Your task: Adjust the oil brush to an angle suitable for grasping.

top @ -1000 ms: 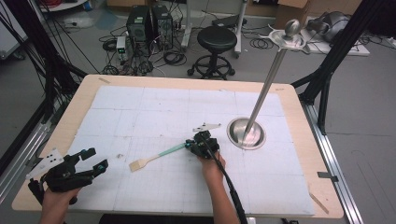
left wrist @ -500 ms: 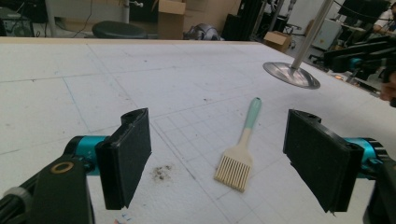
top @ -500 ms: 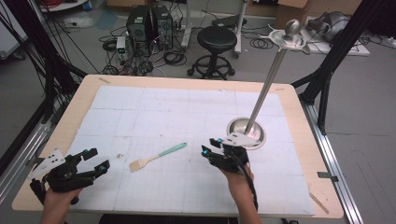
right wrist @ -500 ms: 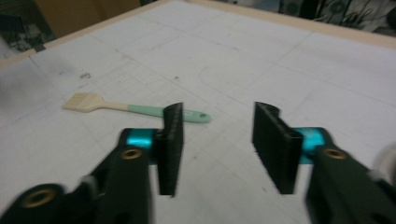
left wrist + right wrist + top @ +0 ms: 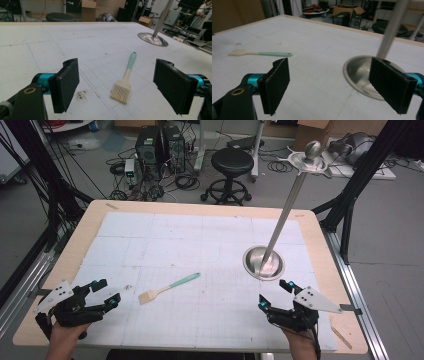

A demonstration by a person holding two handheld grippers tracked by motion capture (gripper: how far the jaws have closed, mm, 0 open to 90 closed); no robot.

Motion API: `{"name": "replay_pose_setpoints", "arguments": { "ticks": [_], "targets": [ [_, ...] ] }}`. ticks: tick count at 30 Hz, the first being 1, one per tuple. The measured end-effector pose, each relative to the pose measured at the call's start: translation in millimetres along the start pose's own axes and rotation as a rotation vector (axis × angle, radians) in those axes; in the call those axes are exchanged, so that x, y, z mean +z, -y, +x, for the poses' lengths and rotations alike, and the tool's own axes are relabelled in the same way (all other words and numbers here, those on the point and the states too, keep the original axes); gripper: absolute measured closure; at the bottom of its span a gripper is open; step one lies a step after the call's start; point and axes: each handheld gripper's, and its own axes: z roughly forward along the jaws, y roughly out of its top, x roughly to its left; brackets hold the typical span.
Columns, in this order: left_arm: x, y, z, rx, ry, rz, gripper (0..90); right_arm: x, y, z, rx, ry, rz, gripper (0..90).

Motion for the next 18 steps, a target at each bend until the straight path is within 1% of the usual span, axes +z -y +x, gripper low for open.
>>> {"name": "replay_pose_setpoints", "arguments": {
  "ticks": [3, 6, 9, 12, 13, 18],
  "targets": [
    [1.5, 1.0, 0.7, -0.001, 0.006, 0.011, 21.4, -6.0, 1.5, -5.8, 0.034, 0.028, -0.028, 16.1],
    [0.9, 0.7, 0.3, 0.004, 0.008, 0.017, 21.8, -6.9, 2.3, -7.5, 0.027, 0.03, -0.031, 16.1],
    [0.7, 0.6, -1.2, 0.005, 0.007, 0.016, 21.8, -6.2, 4.5, -7.5, 0.027, 0.034, -0.023, 16.1],
    [2.2, 0.6, -1.8, 0.006, 0.01, 0.023, 22.0, -5.1, 5.2, -6.1, 0.018, 0.033, -0.004, 16.2],
    [3.7, 0.9, -1.8, 0.011, 0.012, 0.031, 22.0, -5.0, 4.6, -6.9, 0.008, 0.039, 0.0, 16.2],
    [5.9, 1.5, -0.9, 0.01, 0.012, 0.041, 22.1, -7.7, 4.8, -10.6, 0.03, 0.052, -0.015, 16.1]
  ]
}}
